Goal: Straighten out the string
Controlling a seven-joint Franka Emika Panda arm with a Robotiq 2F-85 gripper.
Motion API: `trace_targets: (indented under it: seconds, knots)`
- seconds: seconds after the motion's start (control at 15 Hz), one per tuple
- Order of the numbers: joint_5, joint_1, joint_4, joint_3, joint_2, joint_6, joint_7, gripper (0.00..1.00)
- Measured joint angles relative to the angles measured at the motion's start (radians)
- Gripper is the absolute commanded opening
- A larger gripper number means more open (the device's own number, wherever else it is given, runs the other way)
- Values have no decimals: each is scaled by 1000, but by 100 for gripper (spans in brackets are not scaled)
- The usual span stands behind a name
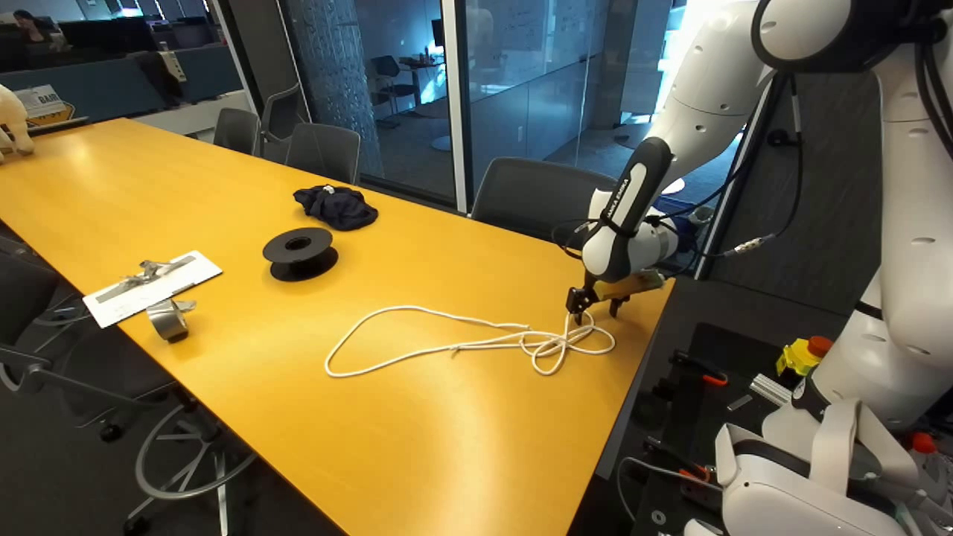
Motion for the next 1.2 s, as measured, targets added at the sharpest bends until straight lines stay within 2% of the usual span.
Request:
trace_targets:
  seconds: [0.13,0.53,0.67,0.87,0.93,1.2]
  knots:
    - [0,6,-2,-2,0,7,0,66]
    - [0,30,-4,-7,-23,8,1,18]
    - [0,33,-4,-8,-27,8,1,7]
    - [0,32,-6,-8,-30,7,0,1]
    - [0,30,-6,-8,-30,6,0,5]
    - [1,10,-17,-11,-64,6,-3,8]
